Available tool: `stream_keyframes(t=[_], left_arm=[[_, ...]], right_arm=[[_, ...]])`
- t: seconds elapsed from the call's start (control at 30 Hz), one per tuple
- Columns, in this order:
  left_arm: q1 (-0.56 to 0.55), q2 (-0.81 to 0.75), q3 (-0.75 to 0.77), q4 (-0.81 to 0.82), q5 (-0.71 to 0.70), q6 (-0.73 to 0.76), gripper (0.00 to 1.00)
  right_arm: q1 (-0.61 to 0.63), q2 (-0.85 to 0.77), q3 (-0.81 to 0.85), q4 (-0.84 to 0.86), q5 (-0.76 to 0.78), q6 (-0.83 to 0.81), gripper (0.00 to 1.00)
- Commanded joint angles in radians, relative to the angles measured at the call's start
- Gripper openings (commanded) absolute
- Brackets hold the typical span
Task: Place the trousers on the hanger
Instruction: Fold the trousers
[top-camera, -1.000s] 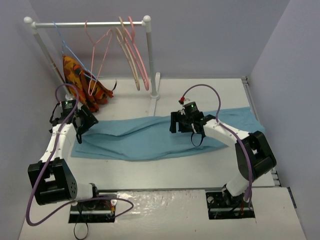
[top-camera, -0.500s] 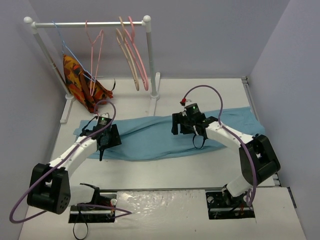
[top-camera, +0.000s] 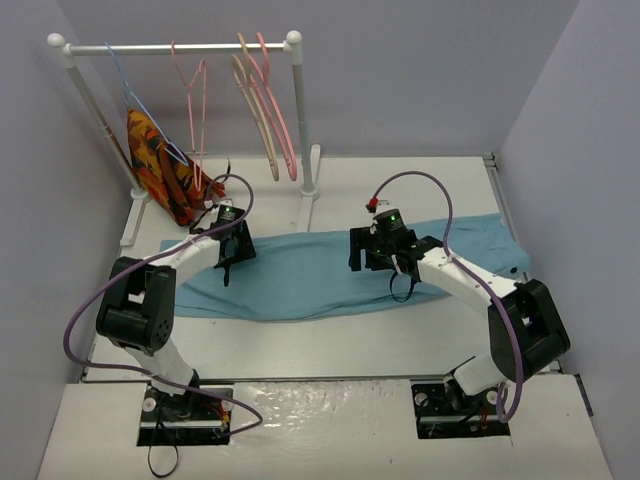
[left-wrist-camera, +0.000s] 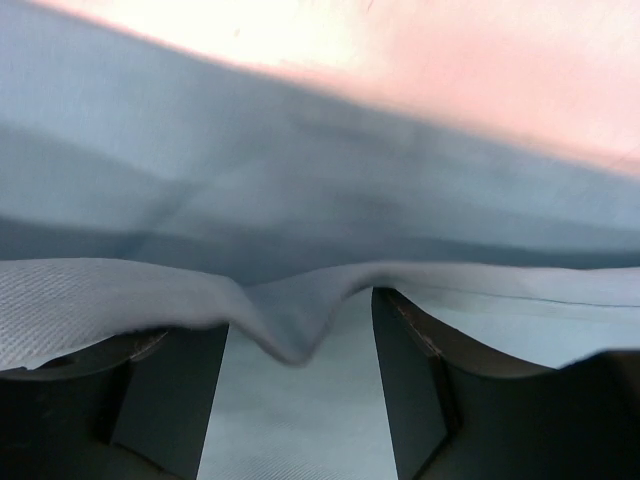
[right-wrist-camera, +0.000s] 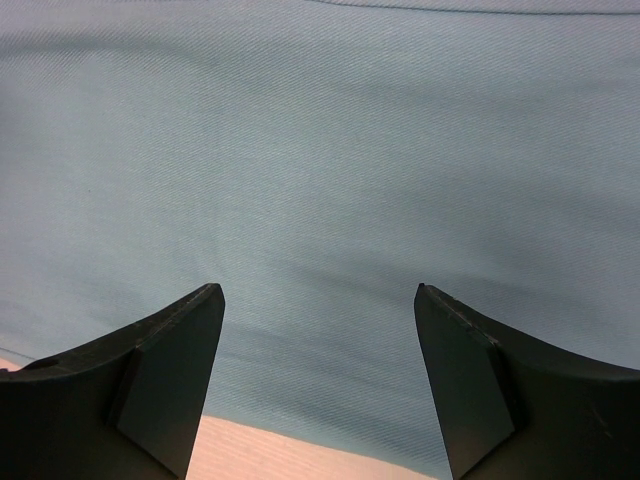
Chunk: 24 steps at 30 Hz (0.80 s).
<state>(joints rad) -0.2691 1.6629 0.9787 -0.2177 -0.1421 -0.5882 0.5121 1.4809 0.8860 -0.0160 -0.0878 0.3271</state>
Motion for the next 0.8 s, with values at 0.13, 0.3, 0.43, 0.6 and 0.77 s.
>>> stream_keyframes(t=[0.13,0.3,0.43,0.6,0.77], left_arm=[[0.012,0.082,0.196,0.043,-0.037,0.012,0.55],[0.054,0.145,0.256,0.032,0.009,-0.004,0.55],[0.059,0.029,0.226,0.017,0.049,0.003,0.55],[0.082,-0.189,0.097,-0.095,0.052,-0.013,0.55],[0.161,-0.390,-0.049,-0.229,0.069,-0.034,0.55]], right_arm=[[-0.004,-0.059,-0.016,-0.018,0.062,-0.004,0.74],[-0.012,-0.059,-0.008,-0.025,0.068,0.001,0.74],[-0.033,-0.064,0.003,-0.039,0.069,-0.003,0.74],[-0.116,-0.070,0.000,-0.042,0.023,0.002,0.74],[-0.170,-0.051,0.007,-0.042,-0.003,0.001,0.74]])
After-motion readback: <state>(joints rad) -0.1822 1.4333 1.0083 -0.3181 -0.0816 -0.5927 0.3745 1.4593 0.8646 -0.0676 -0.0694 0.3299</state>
